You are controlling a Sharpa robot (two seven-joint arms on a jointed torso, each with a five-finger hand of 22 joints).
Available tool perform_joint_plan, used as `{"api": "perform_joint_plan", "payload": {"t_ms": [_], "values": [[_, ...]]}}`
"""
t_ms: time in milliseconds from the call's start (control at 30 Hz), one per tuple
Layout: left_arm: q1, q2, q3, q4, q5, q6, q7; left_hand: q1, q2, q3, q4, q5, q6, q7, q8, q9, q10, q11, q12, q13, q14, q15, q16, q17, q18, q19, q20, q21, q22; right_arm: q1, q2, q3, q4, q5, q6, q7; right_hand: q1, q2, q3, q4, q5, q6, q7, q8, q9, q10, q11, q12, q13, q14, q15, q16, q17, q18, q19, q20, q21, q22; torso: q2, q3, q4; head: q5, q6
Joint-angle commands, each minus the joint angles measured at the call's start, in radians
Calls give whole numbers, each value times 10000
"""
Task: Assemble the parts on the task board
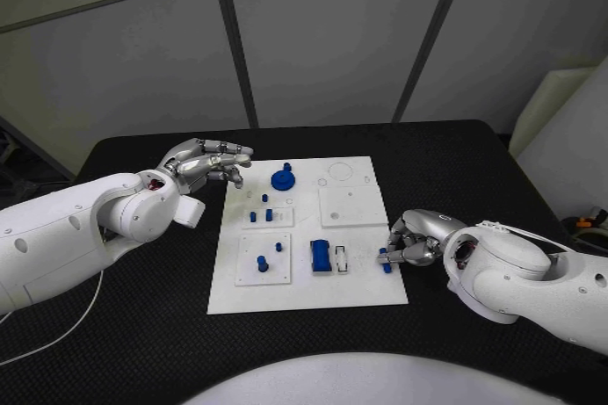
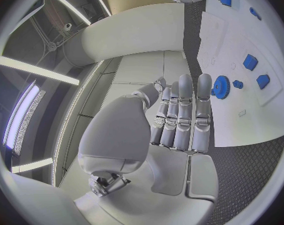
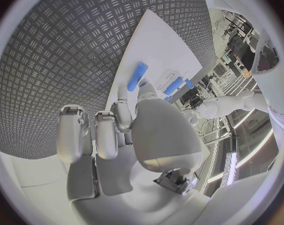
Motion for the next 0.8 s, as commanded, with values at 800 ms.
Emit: {"api": "perform_joint_plan", "payload": {"t_ms": [800], "values": [[-6, -23, 6, 4, 29, 90, 60, -69, 63, -52, 6, 8, -81, 19, 33, -11, -70, -22, 35, 13, -64, 38, -41, -13, 500, 14, 39, -33, -12, -394, 426, -17, -95, -1442, 1463, -465, 1958, 262, 611, -1075, -738, 149, -79, -227, 208, -79, -146, -212, -23, 797, -141, -4, 1566, -22, 242, -97, -12, 823, -2, -3, 7, 35, -38]]}}
